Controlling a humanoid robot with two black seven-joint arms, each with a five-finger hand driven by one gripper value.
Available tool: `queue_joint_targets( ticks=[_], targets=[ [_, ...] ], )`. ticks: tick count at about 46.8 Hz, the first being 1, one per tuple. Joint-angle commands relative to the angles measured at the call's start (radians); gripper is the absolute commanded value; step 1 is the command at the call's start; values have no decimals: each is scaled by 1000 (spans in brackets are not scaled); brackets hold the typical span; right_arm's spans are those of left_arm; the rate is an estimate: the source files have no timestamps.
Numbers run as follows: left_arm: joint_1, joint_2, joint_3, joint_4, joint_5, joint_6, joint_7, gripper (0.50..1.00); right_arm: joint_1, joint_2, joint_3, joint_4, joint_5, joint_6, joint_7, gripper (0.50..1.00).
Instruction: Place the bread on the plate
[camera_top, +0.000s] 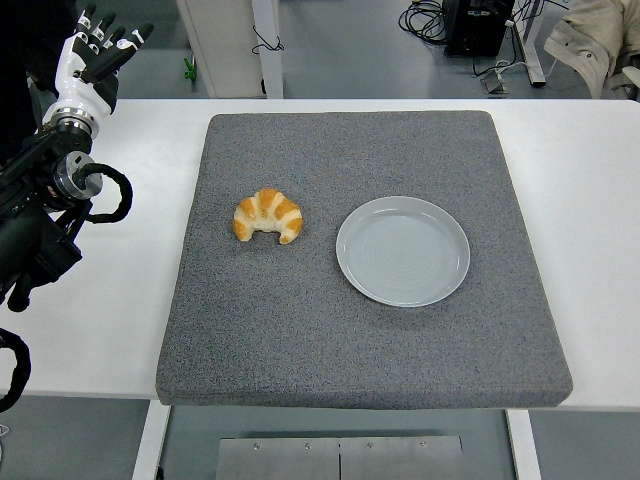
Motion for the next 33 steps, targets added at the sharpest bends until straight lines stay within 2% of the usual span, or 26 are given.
queue_joint_targets(
  ticks=[1,33],
  targets=[
    [0,0,1,0,0,1,0,971,0,0,0,0,2,0,0,1000],
    [-2,-5,19,0,5,0,-2,971,1,0,0,0,0,0,0,1000]
  ],
)
